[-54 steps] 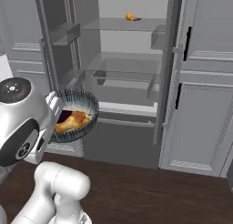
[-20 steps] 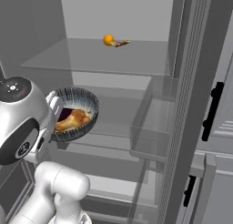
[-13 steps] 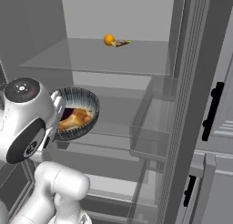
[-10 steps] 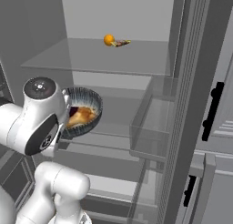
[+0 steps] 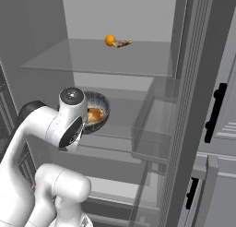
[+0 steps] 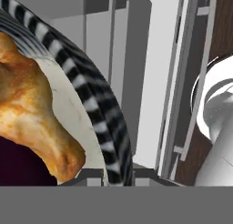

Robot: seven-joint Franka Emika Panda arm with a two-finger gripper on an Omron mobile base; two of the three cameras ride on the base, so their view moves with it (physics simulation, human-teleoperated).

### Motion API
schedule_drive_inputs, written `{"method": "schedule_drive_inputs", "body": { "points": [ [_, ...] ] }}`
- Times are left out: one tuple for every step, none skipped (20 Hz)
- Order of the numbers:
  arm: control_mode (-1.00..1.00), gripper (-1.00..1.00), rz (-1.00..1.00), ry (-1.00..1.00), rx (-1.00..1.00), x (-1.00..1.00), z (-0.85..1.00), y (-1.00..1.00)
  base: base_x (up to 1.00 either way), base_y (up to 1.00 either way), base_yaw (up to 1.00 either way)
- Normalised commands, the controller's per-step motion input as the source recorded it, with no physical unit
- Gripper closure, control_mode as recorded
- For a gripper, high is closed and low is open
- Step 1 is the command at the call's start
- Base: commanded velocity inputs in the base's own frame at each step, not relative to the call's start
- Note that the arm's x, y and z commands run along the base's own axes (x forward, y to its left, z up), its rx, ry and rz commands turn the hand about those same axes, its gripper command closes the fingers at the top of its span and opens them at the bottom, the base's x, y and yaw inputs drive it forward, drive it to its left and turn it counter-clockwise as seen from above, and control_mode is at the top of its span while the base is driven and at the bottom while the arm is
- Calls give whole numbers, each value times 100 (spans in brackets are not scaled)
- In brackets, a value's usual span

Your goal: Pick the chicken drumstick and eggplant from their plates and place them in the bowl. Then put the bowl in the fridge.

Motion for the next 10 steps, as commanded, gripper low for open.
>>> {"method": "schedule_drive_inputs", "body": {
  "points": [
    [-100,100,5,-5,0,36,-27,0,0,0,0],
    [-100,100,2,-2,0,52,-32,0,0,0,0],
    [-100,100,2,0,0,78,-41,0,0,0,0],
    [-100,100,5,0,0,97,-51,0,0,0,0],
    [-100,100,3,0,0,82,-44,-3,0,0,0],
    [-100,100,4,0,0,73,-34,-8,0,0,0],
    [-100,100,5,0,0,54,-24,-12,0,0,0],
    [-100,100,7,-2,2,23,-16,-27,0,0,0],
    [-100,100,7,-4,2,10,-15,-24,0,0,0],
    [-100,100,7,-4,0,23,-23,-19,0,0,0]
  ]
}}
